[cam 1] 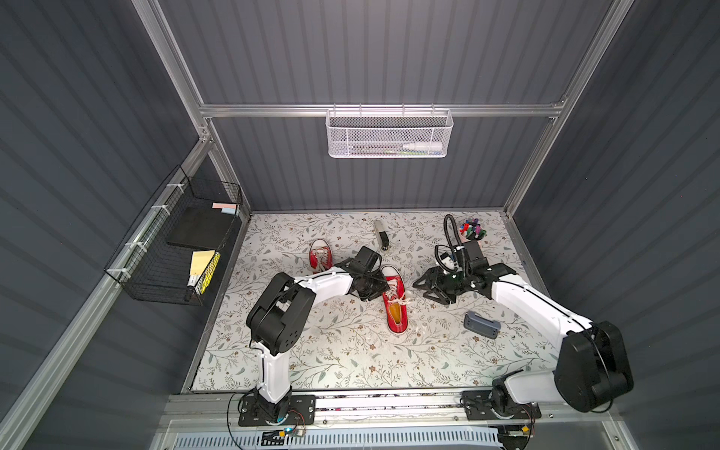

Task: Remove the insole from the shoe
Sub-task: Untie the shoelace on the shoe.

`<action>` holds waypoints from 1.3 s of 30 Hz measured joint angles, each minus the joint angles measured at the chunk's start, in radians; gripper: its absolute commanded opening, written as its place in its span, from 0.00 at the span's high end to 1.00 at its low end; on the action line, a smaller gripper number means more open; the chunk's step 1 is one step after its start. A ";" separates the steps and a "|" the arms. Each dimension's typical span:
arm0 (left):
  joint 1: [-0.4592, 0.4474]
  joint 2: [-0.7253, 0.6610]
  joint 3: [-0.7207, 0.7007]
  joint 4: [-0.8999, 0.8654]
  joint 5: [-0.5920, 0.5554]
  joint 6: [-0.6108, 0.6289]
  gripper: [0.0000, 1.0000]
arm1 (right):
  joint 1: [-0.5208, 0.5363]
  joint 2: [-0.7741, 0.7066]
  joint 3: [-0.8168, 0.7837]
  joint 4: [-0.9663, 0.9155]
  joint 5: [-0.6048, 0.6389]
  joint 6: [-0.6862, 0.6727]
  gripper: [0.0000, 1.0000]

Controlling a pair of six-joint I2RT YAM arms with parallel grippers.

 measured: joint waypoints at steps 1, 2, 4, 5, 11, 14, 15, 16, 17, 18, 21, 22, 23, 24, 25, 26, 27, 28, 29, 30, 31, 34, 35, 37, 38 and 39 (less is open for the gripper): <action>0.000 0.000 0.000 0.001 0.000 0.000 0.63 | -0.005 -0.015 -0.006 -0.013 0.001 -0.014 0.59; 0.000 0.000 -0.002 0.002 0.000 0.000 0.63 | -0.007 -0.029 -0.011 -0.026 -0.002 -0.025 0.64; 0.000 0.000 -0.003 0.003 0.000 0.000 0.63 | -0.004 -0.037 -0.015 -0.042 -0.017 -0.040 0.73; 0.000 0.000 -0.004 0.005 0.000 -0.002 0.63 | 0.002 -0.033 -0.015 -0.045 -0.025 -0.047 0.76; 0.000 0.000 -0.005 0.008 0.000 -0.011 0.63 | 0.057 0.037 -0.014 -0.050 -0.069 -0.104 0.73; 0.000 0.000 -0.007 0.010 0.000 -0.013 0.63 | 0.061 0.074 -0.014 -0.045 -0.073 -0.133 0.71; 0.000 0.000 -0.007 0.010 0.000 -0.015 0.64 | 0.061 0.089 -0.014 -0.041 -0.073 -0.140 0.70; 0.000 0.000 -0.007 0.010 0.000 -0.016 0.64 | 0.061 0.102 -0.015 -0.039 -0.073 -0.145 0.70; 0.000 0.000 -0.007 0.010 0.000 -0.018 0.64 | 0.059 0.114 -0.017 -0.031 -0.072 -0.147 0.68; 0.000 0.000 -0.007 0.010 0.000 -0.019 0.64 | 0.057 0.121 -0.027 -0.014 -0.071 -0.147 0.64; 0.000 0.000 -0.011 0.016 0.000 -0.026 0.64 | 0.038 0.111 -0.082 0.050 -0.074 -0.120 0.56; 0.001 0.000 -0.012 0.017 0.000 -0.028 0.64 | 0.031 0.108 -0.098 0.067 -0.078 -0.109 0.55; 0.002 0.000 -0.012 0.018 0.001 -0.030 0.65 | 0.024 0.106 -0.112 0.083 -0.082 -0.100 0.55; 0.002 0.000 -0.012 0.018 0.001 -0.034 0.65 | 0.019 0.107 -0.122 0.100 -0.089 -0.094 0.55; 0.002 0.000 -0.013 0.019 0.002 -0.035 0.65 | 0.018 0.110 -0.127 0.114 -0.095 -0.087 0.55; 0.002 0.000 -0.013 0.021 0.003 -0.037 0.64 | 0.017 0.116 -0.133 0.137 -0.104 -0.082 0.56; 0.002 0.000 -0.014 0.022 0.004 -0.037 0.65 | 0.017 0.123 -0.136 0.156 -0.111 -0.079 0.57; 0.002 0.000 -0.014 0.023 0.004 -0.038 0.65 | 0.017 0.132 -0.139 0.174 -0.117 -0.073 0.57; 0.002 0.000 -0.014 0.023 0.004 -0.038 0.65 | 0.018 0.145 -0.144 0.200 -0.123 -0.065 0.59; 0.002 0.000 -0.014 0.023 0.004 -0.039 0.65 | 0.017 0.155 -0.149 0.220 -0.127 -0.060 0.61; 0.002 0.000 -0.014 0.023 0.005 -0.041 0.65 | 0.017 0.165 -0.152 0.234 -0.131 -0.054 0.62; 0.002 0.000 -0.014 0.023 0.005 -0.045 0.65 | 0.017 0.193 -0.153 0.271 -0.139 -0.041 0.67; 0.002 0.000 -0.014 0.023 0.005 -0.045 0.65 | 0.017 0.201 -0.153 0.281 -0.140 -0.039 0.69; 0.002 0.000 -0.014 0.023 0.005 -0.045 0.65 | 0.017 0.216 -0.153 0.298 -0.141 -0.035 0.72; 0.002 0.000 -0.014 0.023 0.005 -0.045 0.65 | 0.017 0.224 -0.153 0.307 -0.141 -0.031 0.74; 0.002 0.000 -0.014 0.023 0.005 -0.045 0.65 | 0.017 0.230 -0.153 0.315 -0.142 -0.029 0.75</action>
